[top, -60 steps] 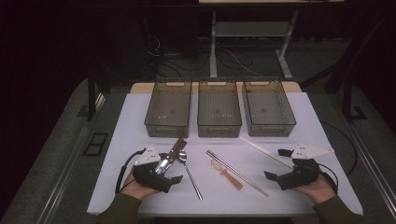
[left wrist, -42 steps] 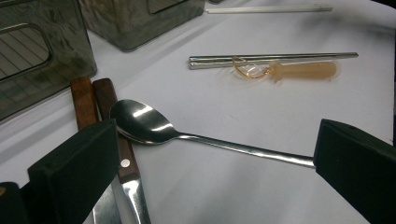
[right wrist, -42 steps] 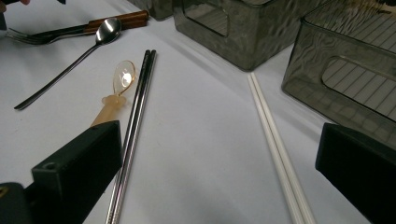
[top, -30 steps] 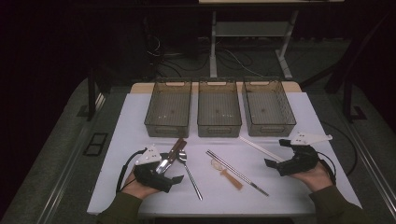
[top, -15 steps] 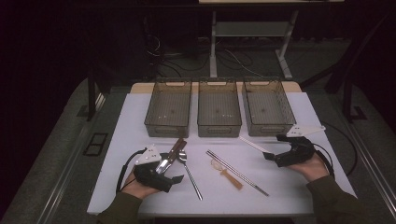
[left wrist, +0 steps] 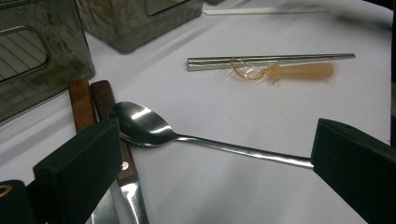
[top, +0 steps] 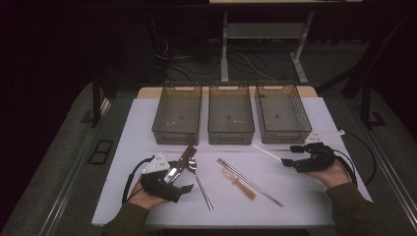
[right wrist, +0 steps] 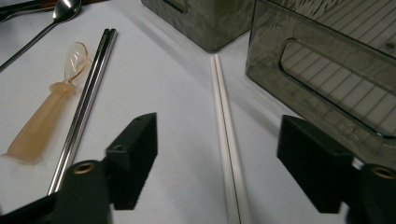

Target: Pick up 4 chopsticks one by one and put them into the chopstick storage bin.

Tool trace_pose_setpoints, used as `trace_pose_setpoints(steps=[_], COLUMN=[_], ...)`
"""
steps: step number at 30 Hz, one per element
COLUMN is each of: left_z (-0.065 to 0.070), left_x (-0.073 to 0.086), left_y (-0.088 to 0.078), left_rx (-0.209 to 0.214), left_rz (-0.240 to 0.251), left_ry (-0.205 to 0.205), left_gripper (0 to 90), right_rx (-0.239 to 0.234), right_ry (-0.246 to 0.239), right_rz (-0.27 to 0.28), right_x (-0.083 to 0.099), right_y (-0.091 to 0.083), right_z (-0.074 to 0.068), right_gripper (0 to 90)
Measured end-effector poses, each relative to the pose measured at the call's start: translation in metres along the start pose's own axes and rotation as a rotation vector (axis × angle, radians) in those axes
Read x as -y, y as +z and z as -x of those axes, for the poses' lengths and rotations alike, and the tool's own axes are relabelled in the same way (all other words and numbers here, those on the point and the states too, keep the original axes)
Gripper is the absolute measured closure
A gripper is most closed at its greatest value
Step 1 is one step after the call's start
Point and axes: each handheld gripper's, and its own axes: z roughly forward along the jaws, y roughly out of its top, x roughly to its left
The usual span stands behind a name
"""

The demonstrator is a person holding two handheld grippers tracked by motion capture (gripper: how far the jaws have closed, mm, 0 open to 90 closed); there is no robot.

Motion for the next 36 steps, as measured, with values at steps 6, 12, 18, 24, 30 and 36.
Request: trace_pose_setpoints(steps=[6,12,18,24,30,36], left_z=[0.000,0.000,0.000,0.001,0.000,0.001], left_x=[0.000,0.000,0.000,0.000,0.000,0.000], left_y=[0.001,0.001,0.001,0.001,0.001,0.001], left_rx=[0.004,0.007,0.009,0.009,0.011,0.011], left_rz=[-0.003,-0.004,-0.004,-0.004,-0.006,-0.007], left_ry=[0.002,0.005,0.005,0.006,0.007,0.008], left_gripper=[0.9,1.1,1.3,1.5,1.7,1.8], right_rx=[-0.012,-0.003,-0.005,0.003,0.001,-0.004], right_ry=[-0.015,-0.032,-0.031,-0.026,-0.030,-0.041], right_rz=[-0.030,-0.063,-0.076,-0.087,-0.143,-0.187], right_x=[0.003,0.006,0.008,0.011,0.018,0.021], right_y=[-0.002,-0.005,-0.010,-0.016,-0.016,-0.014], right_z=[0.002,0.005,0.010,0.015,0.020,0.022], right_gripper=[43.1,49.8,59.1,65.6,75.1,80.3])
